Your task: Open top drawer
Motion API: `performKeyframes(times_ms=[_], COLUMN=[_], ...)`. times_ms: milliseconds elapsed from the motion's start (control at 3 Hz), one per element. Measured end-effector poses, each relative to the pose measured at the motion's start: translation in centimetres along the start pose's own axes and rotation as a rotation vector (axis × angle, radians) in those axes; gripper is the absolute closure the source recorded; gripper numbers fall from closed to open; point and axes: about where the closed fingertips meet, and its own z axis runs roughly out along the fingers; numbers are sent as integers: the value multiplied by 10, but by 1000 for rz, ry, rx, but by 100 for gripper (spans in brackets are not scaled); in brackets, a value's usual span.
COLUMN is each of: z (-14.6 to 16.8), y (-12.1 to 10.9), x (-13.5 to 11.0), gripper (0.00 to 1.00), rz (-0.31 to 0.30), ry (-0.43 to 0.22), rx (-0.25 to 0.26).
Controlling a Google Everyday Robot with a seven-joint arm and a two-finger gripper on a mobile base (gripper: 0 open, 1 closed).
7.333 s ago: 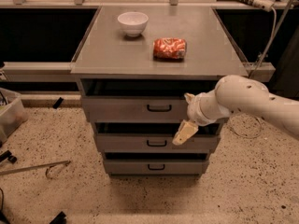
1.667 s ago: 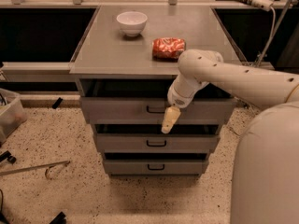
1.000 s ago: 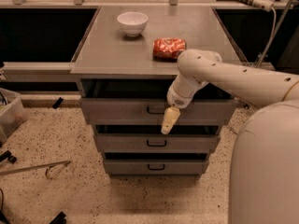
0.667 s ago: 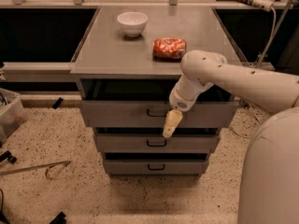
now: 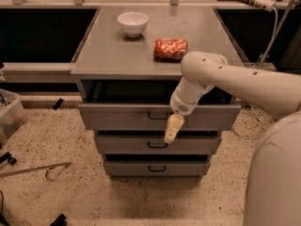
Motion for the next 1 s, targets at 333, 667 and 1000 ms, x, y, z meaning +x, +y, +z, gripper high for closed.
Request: performKeyframes(times_ms=[333,667,1000], z=[-20,-18,-18], y=[58,57,84], x=[22,21,32], gripper=[0,0,0], rz=[80,77,108], ry=[28,30,28], rx=[-55,-61,-99])
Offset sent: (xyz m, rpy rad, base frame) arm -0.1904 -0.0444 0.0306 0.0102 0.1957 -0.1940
